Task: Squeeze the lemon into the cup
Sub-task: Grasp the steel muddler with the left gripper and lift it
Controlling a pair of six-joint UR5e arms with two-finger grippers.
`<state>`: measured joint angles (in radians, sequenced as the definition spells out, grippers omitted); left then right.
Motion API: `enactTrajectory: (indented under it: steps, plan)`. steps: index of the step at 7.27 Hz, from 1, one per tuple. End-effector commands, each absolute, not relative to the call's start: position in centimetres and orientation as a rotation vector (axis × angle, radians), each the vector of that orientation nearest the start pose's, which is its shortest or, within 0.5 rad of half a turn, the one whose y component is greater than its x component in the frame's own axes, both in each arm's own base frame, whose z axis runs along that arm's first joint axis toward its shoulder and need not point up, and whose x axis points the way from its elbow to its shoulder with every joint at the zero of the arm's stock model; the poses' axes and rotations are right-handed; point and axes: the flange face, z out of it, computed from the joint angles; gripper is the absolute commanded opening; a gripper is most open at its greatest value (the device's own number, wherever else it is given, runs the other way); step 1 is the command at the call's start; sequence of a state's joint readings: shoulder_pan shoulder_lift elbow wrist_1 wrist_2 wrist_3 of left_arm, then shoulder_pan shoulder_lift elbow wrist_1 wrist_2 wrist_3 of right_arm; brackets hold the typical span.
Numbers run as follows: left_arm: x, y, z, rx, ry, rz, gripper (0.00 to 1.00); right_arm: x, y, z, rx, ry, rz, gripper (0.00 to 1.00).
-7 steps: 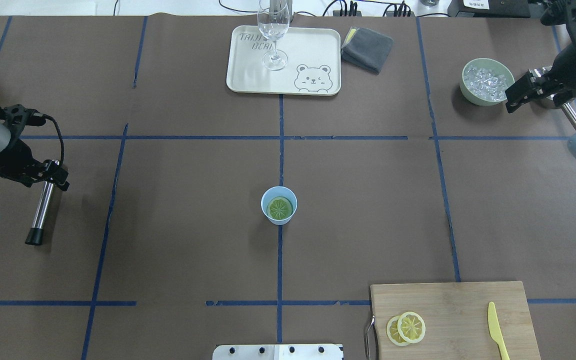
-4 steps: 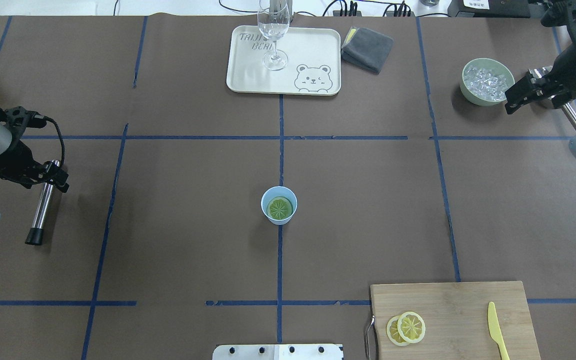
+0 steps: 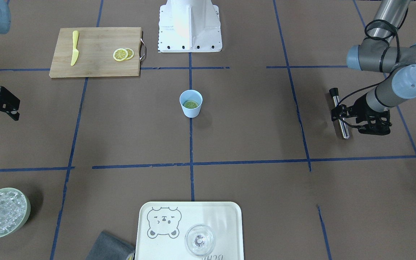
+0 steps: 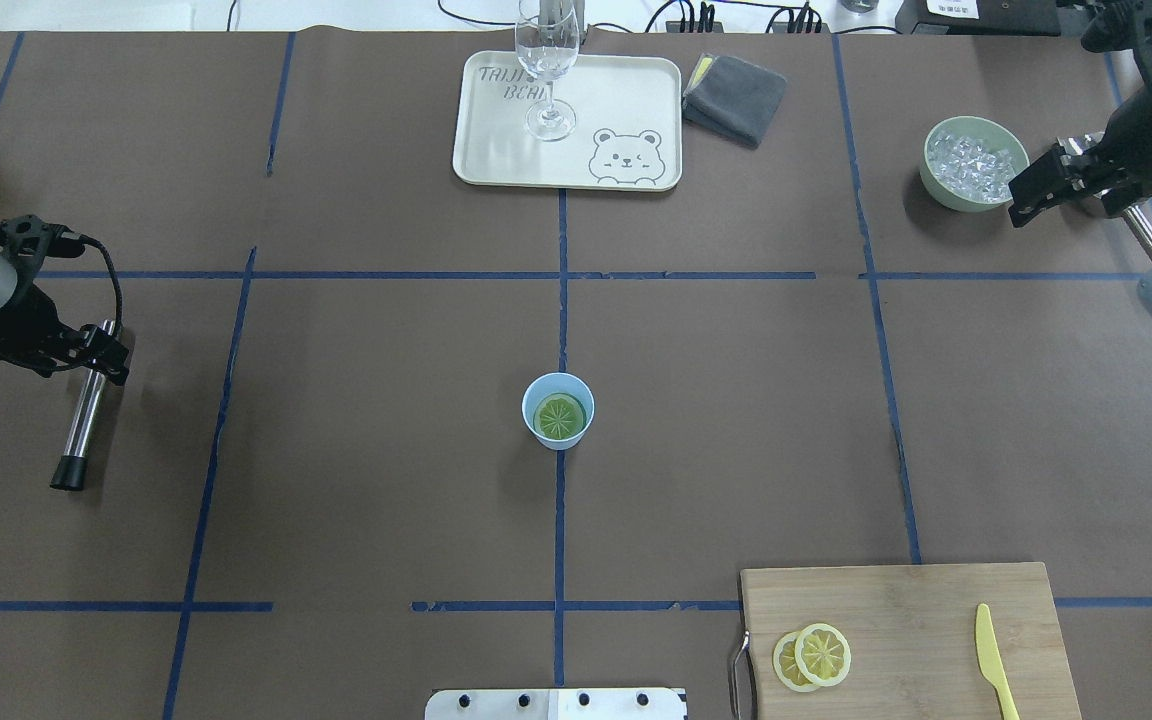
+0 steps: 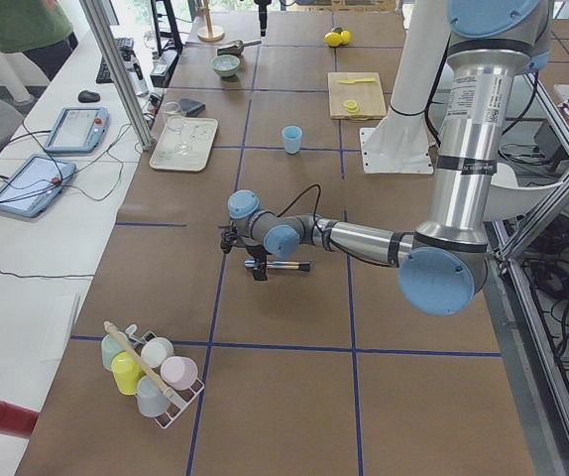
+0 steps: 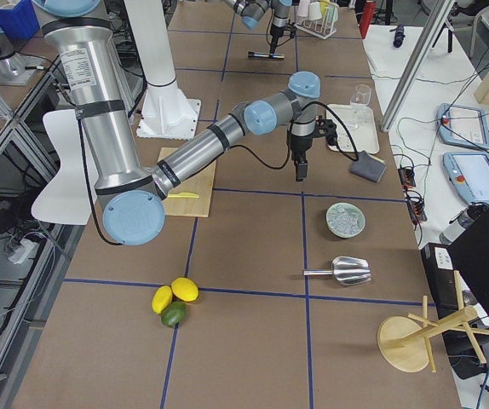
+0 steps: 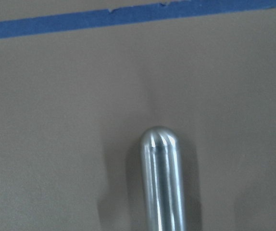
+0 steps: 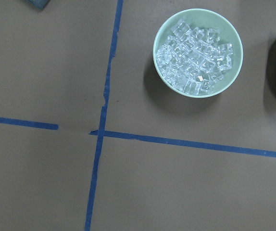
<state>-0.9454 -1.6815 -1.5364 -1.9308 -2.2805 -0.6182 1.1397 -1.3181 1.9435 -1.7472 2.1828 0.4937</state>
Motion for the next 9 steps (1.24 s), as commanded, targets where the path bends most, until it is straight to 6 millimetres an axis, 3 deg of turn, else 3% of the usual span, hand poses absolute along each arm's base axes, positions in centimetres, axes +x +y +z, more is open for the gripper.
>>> enactTrajectory:
  steps: [1,3,4,5,6,7,8,9]
  plan:
    - [27.2,-49.4,58.1,-0.068,0.807,0.157,0.56,-16.0,-53.1,37.4,0.122,-0.733,-0.078,1.00]
    - [27.1,-49.5,57.6,-0.060,0.811,0.157,0.07,-16.0,-53.1,37.3,0.125,-0.733,-0.079,1.00]
    - [27.1,-49.5,57.1,-0.059,0.814,0.150,0.00,-16.0,-53.1,37.2,0.126,-0.734,-0.079,1.00]
    - [27.1,-49.5,56.7,-0.075,0.815,0.090,0.00,-15.9,-53.1,37.1,0.129,-0.735,-0.078,1.00]
    - [26.1,-49.3,54.3,-0.046,0.838,0.069,0.00,-15.6,-53.2,37.0,0.133,-0.735,-0.073,1.00]
    - [24.4,-47.3,52.1,-0.030,0.847,0.072,0.00,-15.3,-53.3,37.1,0.133,-0.735,-0.070,1.00]
    - [22.2,-48.3,50.2,-0.005,0.844,0.038,0.00,-15.3,-53.3,37.1,0.132,-0.735,-0.071,1.00]
    - [21.9,-51.4,46.6,0.124,0.811,0.016,0.00,-15.3,-53.2,36.8,0.139,-0.738,-0.073,1.00]
